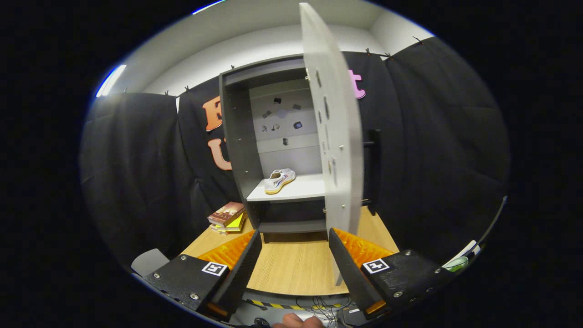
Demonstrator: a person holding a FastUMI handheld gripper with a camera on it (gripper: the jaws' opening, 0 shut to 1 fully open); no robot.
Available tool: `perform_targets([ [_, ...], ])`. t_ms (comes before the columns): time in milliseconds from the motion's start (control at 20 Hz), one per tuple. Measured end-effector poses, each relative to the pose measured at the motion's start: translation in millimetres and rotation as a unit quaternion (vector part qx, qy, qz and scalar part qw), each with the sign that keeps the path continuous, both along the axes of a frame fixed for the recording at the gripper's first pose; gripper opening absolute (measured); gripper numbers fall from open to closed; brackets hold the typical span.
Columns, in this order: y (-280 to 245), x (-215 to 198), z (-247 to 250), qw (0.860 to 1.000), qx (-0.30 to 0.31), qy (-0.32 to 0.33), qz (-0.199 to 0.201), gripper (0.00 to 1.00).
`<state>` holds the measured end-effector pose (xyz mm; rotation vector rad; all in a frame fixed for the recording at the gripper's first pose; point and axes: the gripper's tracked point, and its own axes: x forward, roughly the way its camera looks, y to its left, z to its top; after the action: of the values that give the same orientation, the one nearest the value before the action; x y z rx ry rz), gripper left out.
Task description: Open the shoe cabinet door, grab the shoes and put them into the shoe cabinet, then close the shoe cabinet door.
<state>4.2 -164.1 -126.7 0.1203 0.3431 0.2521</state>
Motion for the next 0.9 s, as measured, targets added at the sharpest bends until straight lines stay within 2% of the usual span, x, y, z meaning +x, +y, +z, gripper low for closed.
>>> perform_targets([
  [400,-78.8,52.0,1.9,0.999,0.006,-0.015,-0.037,0.95],
  [750,-85.2,91.1,4.6,0.999,0.002,-0.026,-0.042,0.95],
  [900,-73.1,89.3,9.1,0.999,-0.007,-0.029,-0.035,0.93],
])
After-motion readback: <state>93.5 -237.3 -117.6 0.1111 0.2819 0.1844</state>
